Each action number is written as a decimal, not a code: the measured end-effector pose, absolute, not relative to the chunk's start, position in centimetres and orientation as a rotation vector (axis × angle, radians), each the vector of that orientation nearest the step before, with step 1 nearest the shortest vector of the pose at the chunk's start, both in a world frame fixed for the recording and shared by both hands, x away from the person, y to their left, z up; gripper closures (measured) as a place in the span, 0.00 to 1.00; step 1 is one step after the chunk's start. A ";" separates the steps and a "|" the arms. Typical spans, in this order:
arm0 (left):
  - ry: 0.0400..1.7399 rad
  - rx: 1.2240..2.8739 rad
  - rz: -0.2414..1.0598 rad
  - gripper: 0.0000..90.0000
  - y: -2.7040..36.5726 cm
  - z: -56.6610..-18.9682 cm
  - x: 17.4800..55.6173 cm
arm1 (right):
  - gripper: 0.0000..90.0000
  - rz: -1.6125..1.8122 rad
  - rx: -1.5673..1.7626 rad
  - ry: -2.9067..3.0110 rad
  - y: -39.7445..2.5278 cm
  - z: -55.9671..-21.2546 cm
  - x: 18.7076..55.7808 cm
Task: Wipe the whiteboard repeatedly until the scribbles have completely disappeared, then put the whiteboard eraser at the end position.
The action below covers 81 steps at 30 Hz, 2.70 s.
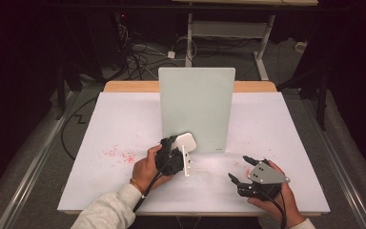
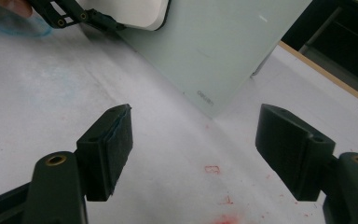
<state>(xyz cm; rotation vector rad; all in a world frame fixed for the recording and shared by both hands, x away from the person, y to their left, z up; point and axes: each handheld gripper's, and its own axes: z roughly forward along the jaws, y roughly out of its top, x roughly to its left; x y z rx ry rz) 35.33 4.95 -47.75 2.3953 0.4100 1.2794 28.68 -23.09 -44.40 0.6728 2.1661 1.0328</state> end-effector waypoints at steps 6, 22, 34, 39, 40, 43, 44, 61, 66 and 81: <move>0.425 2.396 1.173 0.32 5.5 -46.2 35.5 | 0.31 1.037 0.671 2.159 -23.2 -44.3 28.7; 0.395 2.393 0.876 0.32 8.5 -42.3 34.3 | 0.31 1.040 0.709 2.127 -23.8 -44.0 29.0; 0.224 2.504 0.535 0.32 8.8 -41.3 33.7 | 0.31 1.047 0.717 2.122 -24.0 -43.9 29.0; 0.180 2.552 0.398 0.32 7.9 -42.1 33.5 | 0.31 1.044 0.708 2.133 -23.9 -44.0 29.0; 0.160 2.562 0.368 0.32 7.6 -42.2 33.4 | 0.31 1.043 0.705 2.134 -23.9 -44.0 29.0; 0.103 2.605 0.285 0.32 6.6 -42.7 33.3 | 0.31 1.044 0.710 2.134 -24.0 -44.1 28.8; 0.087 2.621 0.272 0.32 6.2 -42.9 33.2 | 0.31 1.037 0.710 2.136 -24.1 -44.2 28.7; 0.064 2.562 0.250 0.27 3.8 -43.3 33.4 | 0.32 1.027 0.726 2.136 -24.4 -44.3 28.3; 0.131 2.484 0.341 0.21 5.2 -42.3 33.2 | 0.31 1.032 0.722 2.133 -24.4 -44.2 28.2; 0.379 2.219 0.700 0.21 10.8 -41.1 33.0 | 0.31 1.053 0.727 2.118 -24.6 -44.0 28.1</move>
